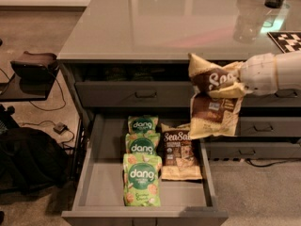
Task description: Pick brown chip bag from middle drawer and place on counter
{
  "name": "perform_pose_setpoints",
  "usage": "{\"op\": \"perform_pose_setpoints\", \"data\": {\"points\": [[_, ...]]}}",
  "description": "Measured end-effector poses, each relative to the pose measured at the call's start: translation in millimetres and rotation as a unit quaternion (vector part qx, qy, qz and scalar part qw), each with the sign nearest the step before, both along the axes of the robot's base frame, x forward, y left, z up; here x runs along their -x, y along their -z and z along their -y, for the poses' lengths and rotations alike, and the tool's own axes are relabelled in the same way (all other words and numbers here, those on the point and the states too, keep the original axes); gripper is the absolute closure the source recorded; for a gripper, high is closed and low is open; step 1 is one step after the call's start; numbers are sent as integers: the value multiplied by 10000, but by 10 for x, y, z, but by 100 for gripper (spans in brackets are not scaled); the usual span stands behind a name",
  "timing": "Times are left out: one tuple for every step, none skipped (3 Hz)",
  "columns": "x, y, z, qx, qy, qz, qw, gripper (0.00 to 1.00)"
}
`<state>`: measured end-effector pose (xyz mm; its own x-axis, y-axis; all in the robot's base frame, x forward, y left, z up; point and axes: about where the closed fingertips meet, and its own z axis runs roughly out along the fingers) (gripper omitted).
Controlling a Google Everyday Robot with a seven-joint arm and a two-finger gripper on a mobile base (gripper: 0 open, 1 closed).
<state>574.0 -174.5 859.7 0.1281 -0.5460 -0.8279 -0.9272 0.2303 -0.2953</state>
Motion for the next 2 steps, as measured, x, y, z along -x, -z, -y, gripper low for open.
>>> {"op": "perform_pose_setpoints", "data": {"points": [[57, -521, 118, -212, 216, 329, 9990, 100], [57, -521, 118, -212, 216, 329, 9990, 100]]}}
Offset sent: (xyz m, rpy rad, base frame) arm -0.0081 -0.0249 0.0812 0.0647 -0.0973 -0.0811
